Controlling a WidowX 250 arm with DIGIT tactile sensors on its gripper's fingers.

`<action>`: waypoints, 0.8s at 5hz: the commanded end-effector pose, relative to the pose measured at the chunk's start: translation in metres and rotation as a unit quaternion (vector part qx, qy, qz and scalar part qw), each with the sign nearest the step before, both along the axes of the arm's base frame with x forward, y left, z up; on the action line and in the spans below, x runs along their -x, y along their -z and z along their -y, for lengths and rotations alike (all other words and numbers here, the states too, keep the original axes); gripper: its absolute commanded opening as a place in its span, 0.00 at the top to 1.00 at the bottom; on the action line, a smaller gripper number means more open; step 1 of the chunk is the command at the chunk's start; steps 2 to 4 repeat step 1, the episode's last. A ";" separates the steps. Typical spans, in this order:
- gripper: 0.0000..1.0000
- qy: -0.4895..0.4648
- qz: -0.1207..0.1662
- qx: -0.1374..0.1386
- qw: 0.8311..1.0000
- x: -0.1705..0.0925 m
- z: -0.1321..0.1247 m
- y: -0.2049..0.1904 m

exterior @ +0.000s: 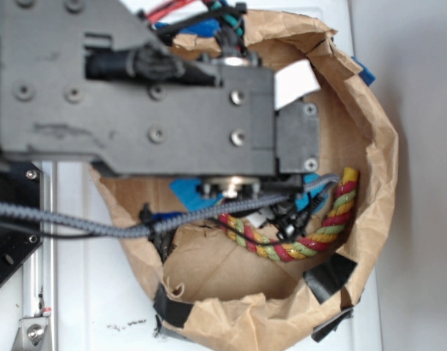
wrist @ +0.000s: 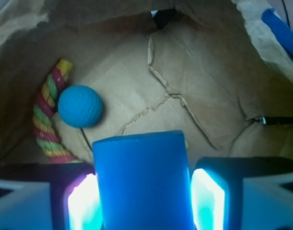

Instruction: Grab the blue block.

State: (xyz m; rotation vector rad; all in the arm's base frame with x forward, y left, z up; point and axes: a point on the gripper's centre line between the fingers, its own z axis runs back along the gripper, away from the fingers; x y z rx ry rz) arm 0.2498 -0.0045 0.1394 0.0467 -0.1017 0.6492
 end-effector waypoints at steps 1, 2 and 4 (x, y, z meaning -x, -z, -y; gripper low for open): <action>1.00 -0.025 0.072 0.022 0.997 -0.002 -0.007 -0.023; 1.00 -0.025 0.072 0.022 0.997 -0.002 -0.007 -0.023; 1.00 -0.025 0.072 0.022 0.997 -0.002 -0.007 -0.023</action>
